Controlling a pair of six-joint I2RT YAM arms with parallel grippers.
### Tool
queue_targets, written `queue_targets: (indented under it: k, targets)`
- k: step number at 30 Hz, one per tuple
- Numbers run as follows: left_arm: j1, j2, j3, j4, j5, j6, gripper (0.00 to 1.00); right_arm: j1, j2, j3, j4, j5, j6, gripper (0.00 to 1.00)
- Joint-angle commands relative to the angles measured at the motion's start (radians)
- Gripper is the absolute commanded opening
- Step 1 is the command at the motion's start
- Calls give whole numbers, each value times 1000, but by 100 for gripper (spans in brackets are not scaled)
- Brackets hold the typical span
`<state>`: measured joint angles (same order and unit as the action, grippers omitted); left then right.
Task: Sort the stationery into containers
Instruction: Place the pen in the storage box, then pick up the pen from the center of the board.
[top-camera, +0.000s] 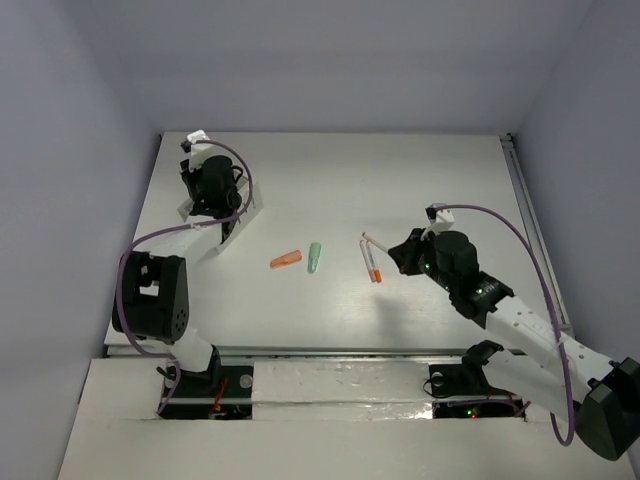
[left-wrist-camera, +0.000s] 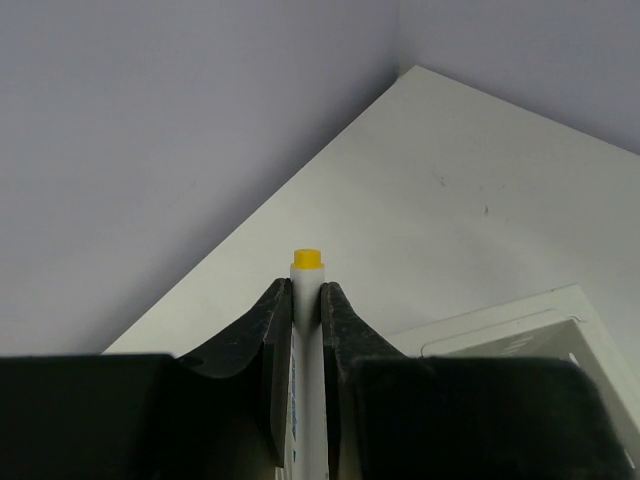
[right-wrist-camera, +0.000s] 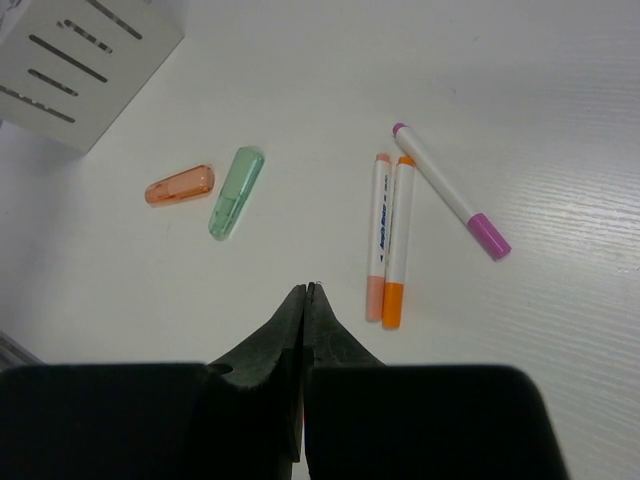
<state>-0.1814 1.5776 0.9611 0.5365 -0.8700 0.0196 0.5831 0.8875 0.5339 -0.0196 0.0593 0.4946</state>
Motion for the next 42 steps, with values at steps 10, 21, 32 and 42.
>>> queue_targets:
  k: [10,21,32,42]
  targets:
    - [-63,4,-41,125,-96,75,14,-3,16,21,40,0,-5,0]
    - [-130,-94,-15,70,-109,30,46,-3,8,21,24,36,-16,0]
    - [-544,-147,273,-486,239,-449,0,-3,-73,20,-49,195,7,0]
    - [-747,114,258,-543,399,-783,10,-12,-99,41,-158,361,-4,0]
